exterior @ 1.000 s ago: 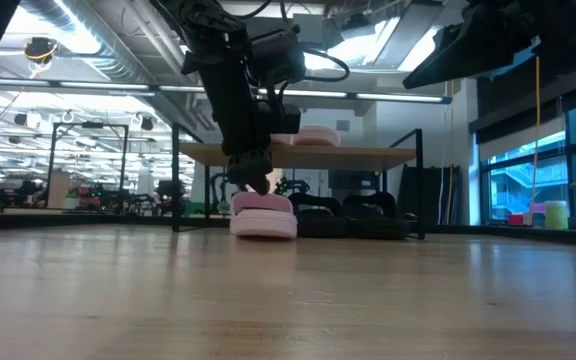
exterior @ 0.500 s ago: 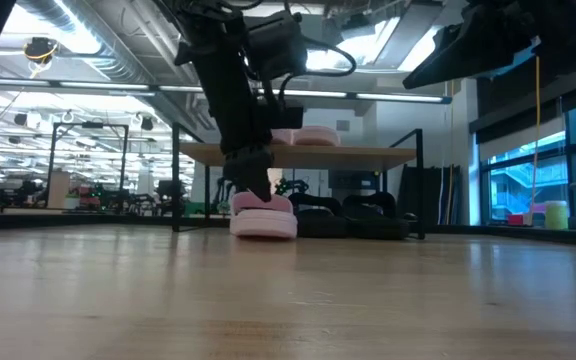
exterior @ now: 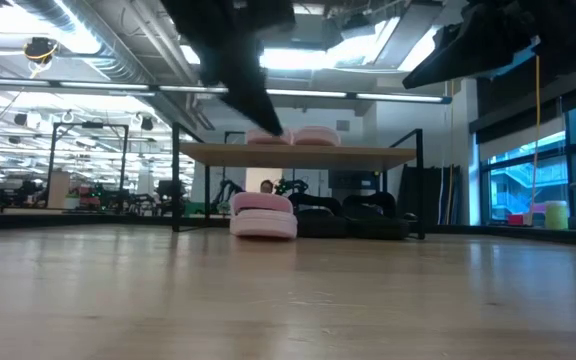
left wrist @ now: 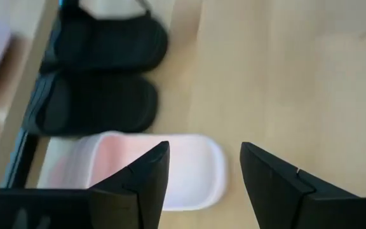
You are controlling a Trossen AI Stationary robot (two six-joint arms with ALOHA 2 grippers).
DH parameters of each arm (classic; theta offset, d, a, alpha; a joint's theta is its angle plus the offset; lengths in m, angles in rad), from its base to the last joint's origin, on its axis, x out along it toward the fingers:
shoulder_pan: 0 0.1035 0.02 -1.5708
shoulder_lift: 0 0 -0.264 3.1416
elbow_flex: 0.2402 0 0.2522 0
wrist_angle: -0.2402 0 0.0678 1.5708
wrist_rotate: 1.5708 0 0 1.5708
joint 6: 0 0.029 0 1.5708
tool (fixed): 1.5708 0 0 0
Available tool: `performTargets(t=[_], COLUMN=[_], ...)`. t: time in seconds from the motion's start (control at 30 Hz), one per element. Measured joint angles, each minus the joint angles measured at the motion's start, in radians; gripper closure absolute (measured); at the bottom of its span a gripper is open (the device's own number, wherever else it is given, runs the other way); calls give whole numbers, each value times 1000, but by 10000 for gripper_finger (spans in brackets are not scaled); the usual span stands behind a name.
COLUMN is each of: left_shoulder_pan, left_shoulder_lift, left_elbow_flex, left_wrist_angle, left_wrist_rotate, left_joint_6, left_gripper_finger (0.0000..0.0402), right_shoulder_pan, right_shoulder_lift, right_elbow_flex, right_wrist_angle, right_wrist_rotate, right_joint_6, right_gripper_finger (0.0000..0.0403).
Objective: Pick and place slides into the shelf
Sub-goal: Put the pink slipper slide under the shelf
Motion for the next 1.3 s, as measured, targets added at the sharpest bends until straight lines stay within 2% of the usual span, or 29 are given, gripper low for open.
performTargets(t=[0.1,0.23,0.43,0.57,0.67,0.77,0.9,1.0,1.13,1.3], left_shoulder_pan=[-29,-53,-85,-110,-132,-149,-162,-170,-176,-178], left_shoulder_lift=[-84,-242,-500,-614,-676,-716,-748,-749,-749,-749], left_elbow_flex=[-68,-248,-556,-714,-798,-854,-885,-886,-886,-886], left_wrist_angle=[79,241,561,755,833,902,942,942,929,926], left_wrist_rotate=[30,64,72,91,95,95,94,94,94,94], left_joint_6=[15,-3,-16,-18,-36,-38,-36,-35,-30,-27], left_gripper_finger=[217,217,217,217,217,217,217,217,217,217], right_shoulder_pan=[0,-2,-30,-87,-141,-188,-232,-267,-314,-350], right_shoulder_lift=[0,10,81,172,260,358,479,562,658,750], right_elbow_flex=[0,0,0,0,24,80,179,254,339,408], right_wrist_angle=[24,72,239,387,464,494,488,454,321,239], right_wrist_rotate=[-1,-28,-155,-227,-332,-446,-523,-600,-768,-830], right_joint_6=[1,-4,-31,-54,-56,-56,-52,6,57,80], right_gripper_finger=[223,223,223,223,223,223,223,223,223,223])
